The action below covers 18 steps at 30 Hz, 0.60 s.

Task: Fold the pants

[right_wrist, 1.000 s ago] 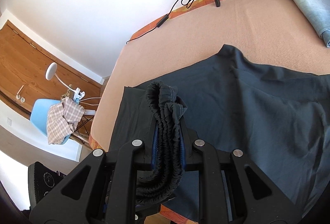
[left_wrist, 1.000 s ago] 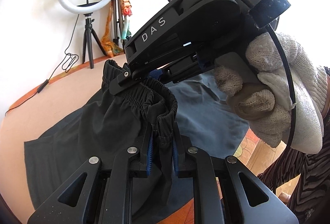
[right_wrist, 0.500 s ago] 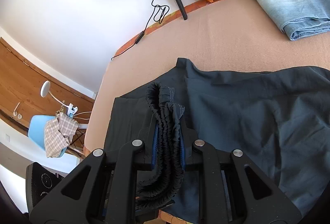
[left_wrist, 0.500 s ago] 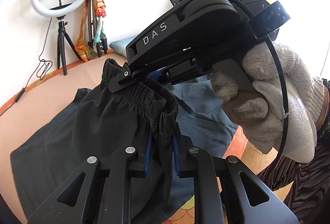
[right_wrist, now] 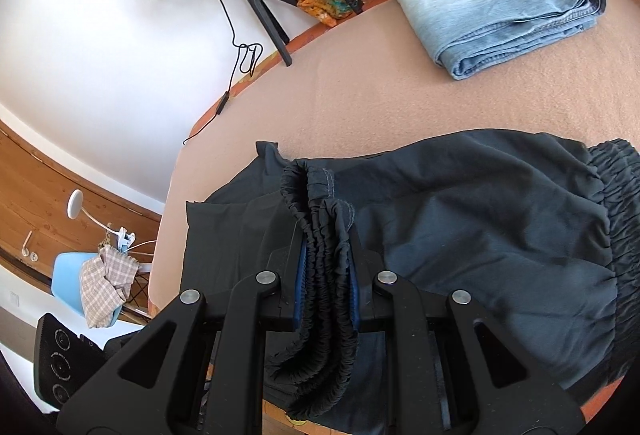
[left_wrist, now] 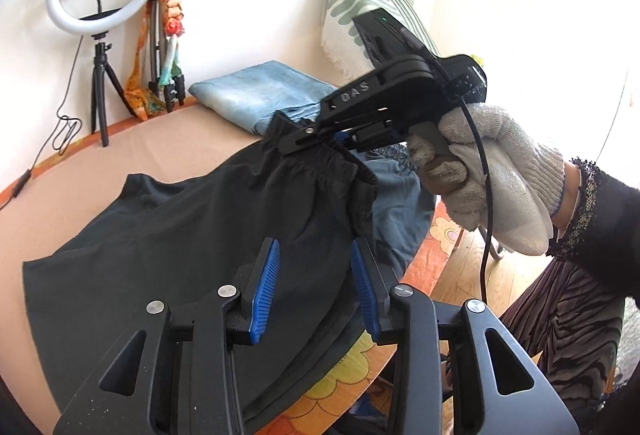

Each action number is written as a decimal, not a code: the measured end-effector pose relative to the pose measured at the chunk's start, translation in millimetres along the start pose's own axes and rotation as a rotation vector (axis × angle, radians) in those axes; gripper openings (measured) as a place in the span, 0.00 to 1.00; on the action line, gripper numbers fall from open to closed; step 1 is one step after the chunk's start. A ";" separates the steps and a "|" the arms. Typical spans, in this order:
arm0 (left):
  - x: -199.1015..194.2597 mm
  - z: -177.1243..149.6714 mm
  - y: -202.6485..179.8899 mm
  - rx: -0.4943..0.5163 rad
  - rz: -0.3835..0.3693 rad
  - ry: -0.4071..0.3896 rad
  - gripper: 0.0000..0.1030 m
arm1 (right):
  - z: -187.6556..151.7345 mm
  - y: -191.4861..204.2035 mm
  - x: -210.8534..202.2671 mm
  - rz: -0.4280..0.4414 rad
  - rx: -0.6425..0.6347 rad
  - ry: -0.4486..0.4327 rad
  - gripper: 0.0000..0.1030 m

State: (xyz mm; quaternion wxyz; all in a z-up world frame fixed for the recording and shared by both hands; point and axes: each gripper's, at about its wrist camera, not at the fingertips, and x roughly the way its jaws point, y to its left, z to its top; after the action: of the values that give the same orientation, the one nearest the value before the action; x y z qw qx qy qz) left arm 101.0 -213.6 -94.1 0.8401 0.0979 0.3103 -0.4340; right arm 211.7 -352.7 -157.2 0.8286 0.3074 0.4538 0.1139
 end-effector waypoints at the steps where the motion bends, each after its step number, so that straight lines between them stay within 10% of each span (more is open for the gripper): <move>1: -3.5 -0.9 5.9 -0.006 0.020 -0.002 0.35 | 0.3 -5.1 -2.6 -0.006 0.004 -0.001 0.17; 18: -27.3 -53.4 139.2 -0.284 0.282 0.062 0.35 | 11.0 -51.7 -34.3 -0.056 0.025 -0.018 0.17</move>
State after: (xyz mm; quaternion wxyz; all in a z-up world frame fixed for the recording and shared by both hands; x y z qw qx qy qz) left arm 175.9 -88.1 -134.2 0.8881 0.0343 0.3771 -0.2607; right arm 196.7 -413.8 -161.1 0.8318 0.3059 0.4559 0.0822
